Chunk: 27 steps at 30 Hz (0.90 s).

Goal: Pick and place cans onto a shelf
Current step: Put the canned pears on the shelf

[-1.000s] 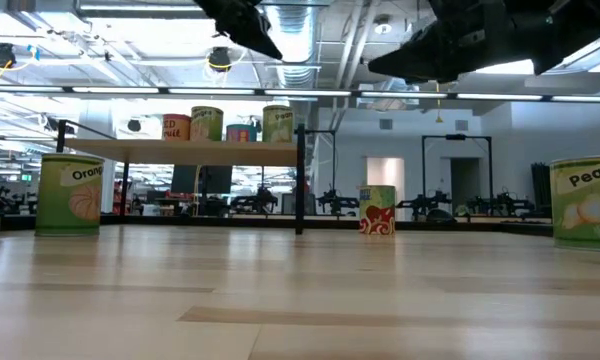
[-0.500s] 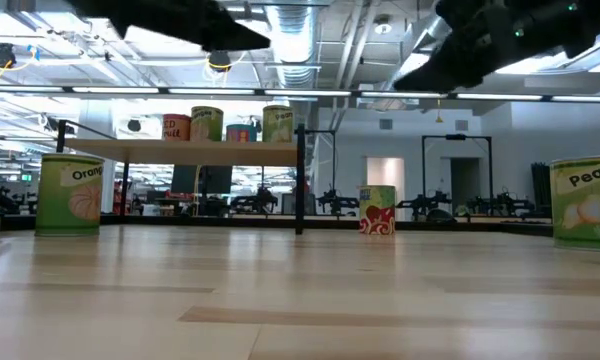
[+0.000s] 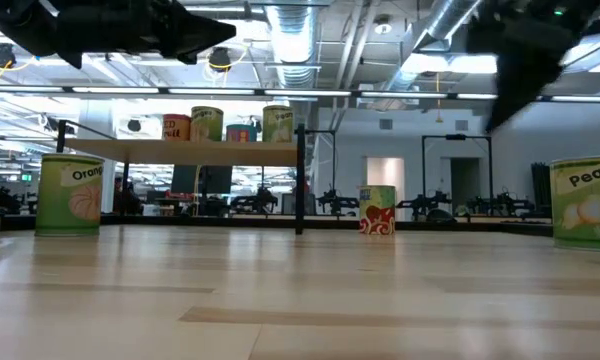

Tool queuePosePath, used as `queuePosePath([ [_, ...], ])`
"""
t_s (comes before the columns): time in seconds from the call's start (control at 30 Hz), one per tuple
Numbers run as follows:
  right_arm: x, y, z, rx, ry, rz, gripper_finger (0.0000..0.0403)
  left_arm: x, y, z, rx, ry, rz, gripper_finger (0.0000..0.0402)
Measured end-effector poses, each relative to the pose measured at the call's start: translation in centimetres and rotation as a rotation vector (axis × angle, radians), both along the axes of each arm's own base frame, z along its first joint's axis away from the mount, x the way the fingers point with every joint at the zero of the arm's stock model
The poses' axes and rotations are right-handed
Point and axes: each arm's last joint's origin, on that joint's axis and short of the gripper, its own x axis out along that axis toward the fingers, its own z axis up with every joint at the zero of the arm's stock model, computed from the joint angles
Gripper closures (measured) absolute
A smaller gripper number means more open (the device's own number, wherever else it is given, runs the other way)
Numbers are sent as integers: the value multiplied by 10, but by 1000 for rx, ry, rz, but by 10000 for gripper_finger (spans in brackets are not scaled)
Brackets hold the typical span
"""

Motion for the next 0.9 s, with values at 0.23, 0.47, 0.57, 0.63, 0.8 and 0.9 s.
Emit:
queuePosePath([
  [0.23,-19,14,-11,223,262,-222,195,-1,0,1,-17,-3,4,401],
  [0.47,-19,20,-22,208,366,-325,188,-1,0,-1,-44,10,2,401],
  [0.57,-16,21,-28,184,413,-343,213,-1,0,-1,-54,12,2,401],
  [0.63,-12,21,-32,177,429,-351,234,-1,0,-1,-56,12,2,401],
  [0.8,-6,23,-38,154,463,-357,294,-1,0,-2,-83,21,18,401],
  [0.9,-5,23,-39,146,469,-334,327,-6,1,1,-88,23,57,401],
])
